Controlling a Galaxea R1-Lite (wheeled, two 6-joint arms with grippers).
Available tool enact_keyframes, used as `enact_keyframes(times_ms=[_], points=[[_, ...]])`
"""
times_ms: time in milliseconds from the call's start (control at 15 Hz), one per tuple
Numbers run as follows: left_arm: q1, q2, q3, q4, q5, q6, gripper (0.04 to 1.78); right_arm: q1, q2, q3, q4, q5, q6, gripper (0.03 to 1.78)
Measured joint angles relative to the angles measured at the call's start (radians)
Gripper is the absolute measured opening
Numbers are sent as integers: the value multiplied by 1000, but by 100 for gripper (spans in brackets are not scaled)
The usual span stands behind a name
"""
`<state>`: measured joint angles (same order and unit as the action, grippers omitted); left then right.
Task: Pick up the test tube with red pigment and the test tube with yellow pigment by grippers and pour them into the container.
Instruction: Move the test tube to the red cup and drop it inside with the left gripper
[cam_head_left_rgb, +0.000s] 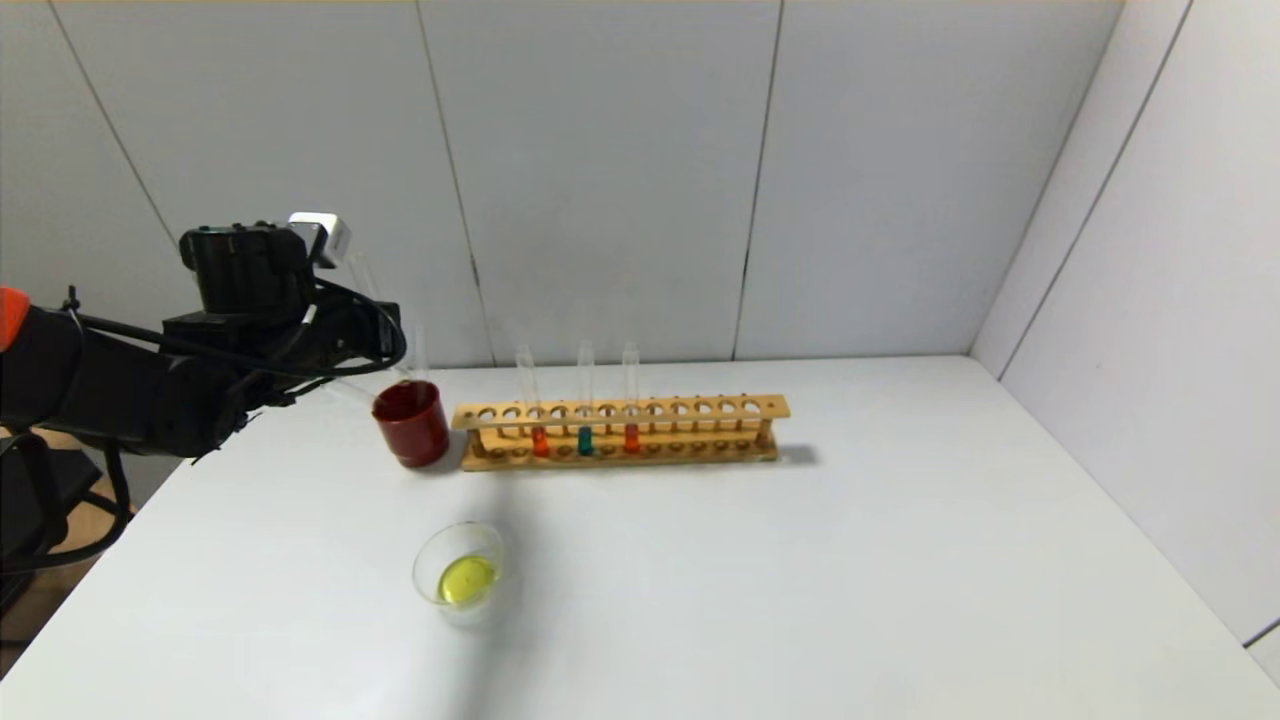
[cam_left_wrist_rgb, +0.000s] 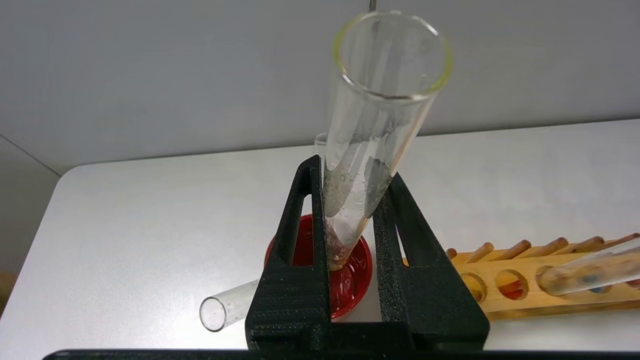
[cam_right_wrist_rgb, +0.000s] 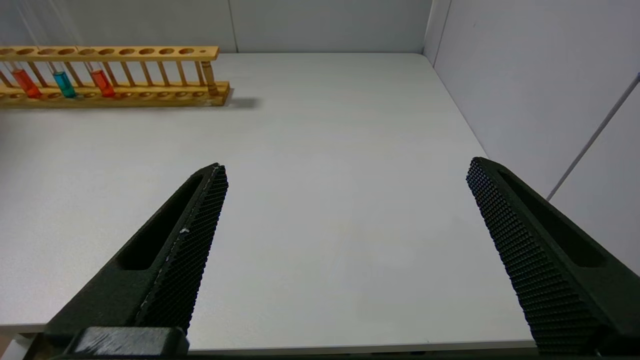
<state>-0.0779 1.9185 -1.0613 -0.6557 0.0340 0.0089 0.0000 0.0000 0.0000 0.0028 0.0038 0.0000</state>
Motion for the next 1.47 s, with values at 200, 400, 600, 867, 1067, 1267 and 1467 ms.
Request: enact_keyframes(times_ms=[200,400,600,867,1067,1267,1467], points=[[17,4,-42,99,0,-25,31,0,0,0,0,0,0,175],[22,3,-101,217,3,-57,31,0,0,0,0,0,0,175],[25,14,-159,300,7,-97,31,0,0,0,0,0,0,175],[37,45,-194,310,9,-120,31,0,0,0,0,0,0,175],[50,65,-199,309,8,-123,31,0,0,0,0,0,0,175],[66,79,-211,308,2,-129,31,0,0,0,0,0,0,175],[67,97,-227,308,0,-159,31,0,0,0,0,0,0,175]])
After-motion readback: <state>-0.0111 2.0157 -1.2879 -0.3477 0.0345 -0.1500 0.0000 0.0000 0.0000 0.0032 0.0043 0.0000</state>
